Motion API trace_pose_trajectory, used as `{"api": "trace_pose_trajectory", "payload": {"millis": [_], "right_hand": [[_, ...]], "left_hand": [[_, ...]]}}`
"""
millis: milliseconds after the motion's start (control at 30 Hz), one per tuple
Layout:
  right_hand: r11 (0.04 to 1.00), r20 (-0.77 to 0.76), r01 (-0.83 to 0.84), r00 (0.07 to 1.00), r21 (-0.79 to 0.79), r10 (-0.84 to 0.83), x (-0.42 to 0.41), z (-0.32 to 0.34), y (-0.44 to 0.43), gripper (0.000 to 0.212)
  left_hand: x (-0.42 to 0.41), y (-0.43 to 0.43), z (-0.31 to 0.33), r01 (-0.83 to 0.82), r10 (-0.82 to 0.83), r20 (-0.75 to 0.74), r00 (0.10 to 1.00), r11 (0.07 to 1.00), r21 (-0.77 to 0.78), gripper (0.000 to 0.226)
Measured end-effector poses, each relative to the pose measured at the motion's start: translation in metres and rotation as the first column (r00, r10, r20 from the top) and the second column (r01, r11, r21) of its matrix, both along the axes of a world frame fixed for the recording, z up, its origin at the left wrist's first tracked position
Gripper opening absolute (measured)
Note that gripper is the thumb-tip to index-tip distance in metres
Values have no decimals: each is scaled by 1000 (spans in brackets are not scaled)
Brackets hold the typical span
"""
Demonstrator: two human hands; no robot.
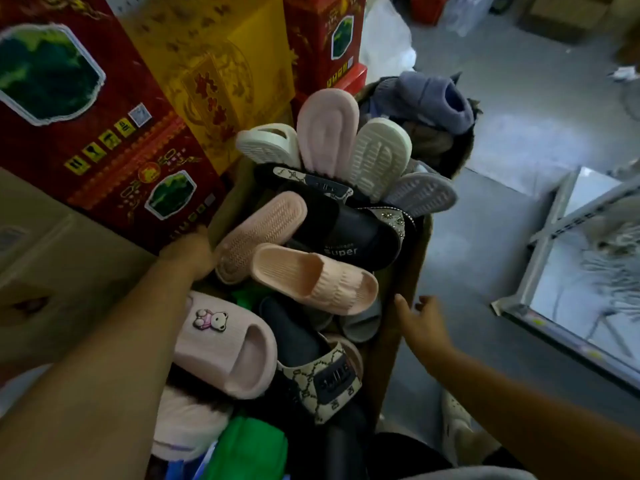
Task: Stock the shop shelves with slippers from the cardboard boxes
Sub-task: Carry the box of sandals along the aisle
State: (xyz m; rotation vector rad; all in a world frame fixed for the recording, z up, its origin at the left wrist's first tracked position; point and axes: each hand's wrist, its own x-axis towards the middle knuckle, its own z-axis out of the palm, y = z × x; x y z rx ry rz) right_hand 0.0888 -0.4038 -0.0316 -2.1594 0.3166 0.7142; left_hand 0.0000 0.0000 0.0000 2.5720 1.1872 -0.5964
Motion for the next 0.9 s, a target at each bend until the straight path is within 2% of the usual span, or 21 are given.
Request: {"api": "trace_pose_trajectory", "payload": {"millis": [133,233,433,533,900], "right_hand": [[996,-58,70,996,56,-66,-3,-20,5,57],[991,-104,118,988,62,-111,-10,-25,15,58],[989,-136,151,980,8,-148,-4,-28,19,54],[991,-153,131,980,-7,-130,1,-27,10,51],[986,-128,158,980,46,-151,-15,-17,-33,38]], "left_hand": [[-8,11,-20,-189,214,125,969,964,-187,68],[-7,16,-33,-221,280,170,945,927,-302,62],[-5,14,-32,-194,244,204,948,952,-236,51],[-7,10,-29,-178,214,192,958,966,-189,55],[11,-29,9,-150,192,223,956,970,-191,59]]}}
